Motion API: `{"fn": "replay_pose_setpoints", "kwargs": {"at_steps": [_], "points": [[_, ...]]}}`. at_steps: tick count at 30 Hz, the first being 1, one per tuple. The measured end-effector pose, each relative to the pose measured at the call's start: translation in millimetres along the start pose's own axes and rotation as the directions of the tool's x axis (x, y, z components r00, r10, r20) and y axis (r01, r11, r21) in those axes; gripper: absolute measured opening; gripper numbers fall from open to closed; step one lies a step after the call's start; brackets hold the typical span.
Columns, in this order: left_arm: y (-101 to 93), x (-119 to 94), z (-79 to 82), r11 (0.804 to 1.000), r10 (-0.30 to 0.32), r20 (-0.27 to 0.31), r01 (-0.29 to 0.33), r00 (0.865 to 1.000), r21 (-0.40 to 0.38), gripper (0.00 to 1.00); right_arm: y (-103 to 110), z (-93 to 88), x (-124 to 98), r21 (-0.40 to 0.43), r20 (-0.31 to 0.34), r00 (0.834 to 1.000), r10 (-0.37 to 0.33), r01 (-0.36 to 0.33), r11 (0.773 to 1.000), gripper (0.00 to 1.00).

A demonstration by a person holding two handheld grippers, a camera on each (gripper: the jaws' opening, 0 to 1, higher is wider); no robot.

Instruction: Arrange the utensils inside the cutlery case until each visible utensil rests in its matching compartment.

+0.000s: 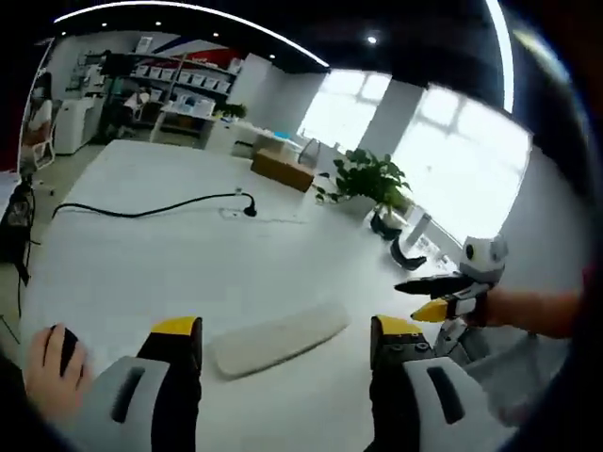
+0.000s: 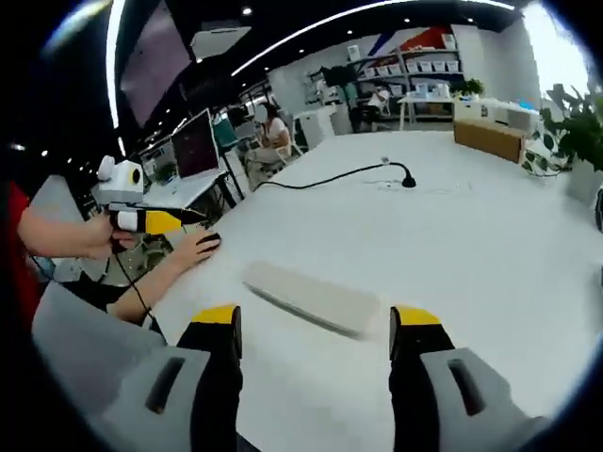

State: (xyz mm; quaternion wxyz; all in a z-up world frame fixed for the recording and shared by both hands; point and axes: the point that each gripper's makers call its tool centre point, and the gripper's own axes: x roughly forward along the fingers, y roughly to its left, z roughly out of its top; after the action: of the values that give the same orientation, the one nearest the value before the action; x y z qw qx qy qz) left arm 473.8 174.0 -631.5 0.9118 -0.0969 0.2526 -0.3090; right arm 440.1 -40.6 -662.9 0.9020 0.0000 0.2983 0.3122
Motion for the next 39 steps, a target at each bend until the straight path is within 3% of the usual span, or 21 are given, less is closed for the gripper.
{"fn": "replay_pose_setpoints", "kwargs": {"at_steps": [2, 5, 8, 10, 12, 14, 16, 17, 20, 24, 26, 30, 34, 39], "points": [[-13.2, -19, 8.8, 0.999, -0.015, 0.051, 0.013, 0.999, 0.044, 0.78, 5, 4.9, -14, -0.029, 0.021, 1.000, -0.017, 0.017, 0.999, 0.63], [-21.6, -47, 13.4, 0.996, -0.001, 0.085, -0.007, 0.996, 0.093, 0.87, 21, 25.9, -38, -0.110, 0.128, 0.992, -0.001, 0.015, 0.994, 0.60], [-29.3, -73, 20.7, 0.994, -0.008, 0.141, -0.007, 0.990, 0.110, 0.90, 32, 32.0, -59, -0.107, 0.157, 0.987, -0.017, 0.035, 0.994, 0.68], [-33.3, -92, 22.1, 0.989, 0.001, 0.157, -0.024, 0.988, 0.144, 0.93, 39, 43.4, -75, -0.138, 0.218, 0.975, -0.034, 0.065, 0.988, 0.66], [-37.7, -108, 28.9, 0.979, -0.008, 0.209, -0.035, 0.978, 0.200, 0.92, 45, 47.7, -90, -0.137, 0.243, 0.969, -0.046, 0.082, 0.987, 0.67], [-41.1, -124, 22.6, 0.974, 0.017, 0.183, -0.058, 0.983, 0.217, 0.88, 50, 51.3, -106, -0.104, 0.269, 0.961, -0.071, 0.102, 0.989, 0.71], [-43.9, -138, 17.3, 0.974, 0.028, 0.161, -0.063, 0.987, 0.218, 0.82, 61, 49.3, -121, -0.070, 0.271, 0.959, -0.081, 0.103, 0.992, 0.68], [-46.4, -146, 16.7, 0.976, 0.031, 0.166, -0.066, 0.986, 0.210, 0.84, 66, 48.3, -131, -0.071, 0.281, 0.955, -0.099, 0.124, 0.990, 0.67], [-59.4, -173, 18.7, 0.978, 0.027, 0.208, -0.069, 0.978, 0.197, 0.99, 69, 47.9, -150, -0.067, 0.321, 0.932, -0.167, 0.198, 0.978, 0.72], [-73.9, -208, 20.9, 0.981, 0.041, 0.259, -0.088, 0.965, 0.172, 1.00, 87, 52.6, -178, -0.016, 0.428, 0.882, -0.198, 0.227, 0.974, 0.83], [-77.8, -220, 25.1, 0.981, 0.045, 0.287, -0.097, 0.957, 0.169, 1.00, 97, 51.1, -185, -0.053, 0.440, 0.879, -0.185, 0.231, 0.972, 0.87], [-92.2, -237, 36.9, 0.988, -0.009, 0.374, -0.050, 0.928, 0.147, 0.99, 108, 52.2, -195, -0.058, 0.449, 0.875, -0.180, 0.229, 0.972, 0.92], [-89.7, -238, 33.6, 0.985, 0.008, 0.368, -0.070, 0.930, 0.157, 0.94, 119, 57.6, -201, -0.055, 0.490, 0.856, -0.165, 0.219, 0.974, 0.99], [-95.7, -236, 24.6, 0.970, -0.002, 0.322, -0.076, 0.947, 0.229, 0.99, 123, 53.5, -193, -0.082, 0.456, 0.876, -0.154, 0.214, 0.974, 0.98]]}}
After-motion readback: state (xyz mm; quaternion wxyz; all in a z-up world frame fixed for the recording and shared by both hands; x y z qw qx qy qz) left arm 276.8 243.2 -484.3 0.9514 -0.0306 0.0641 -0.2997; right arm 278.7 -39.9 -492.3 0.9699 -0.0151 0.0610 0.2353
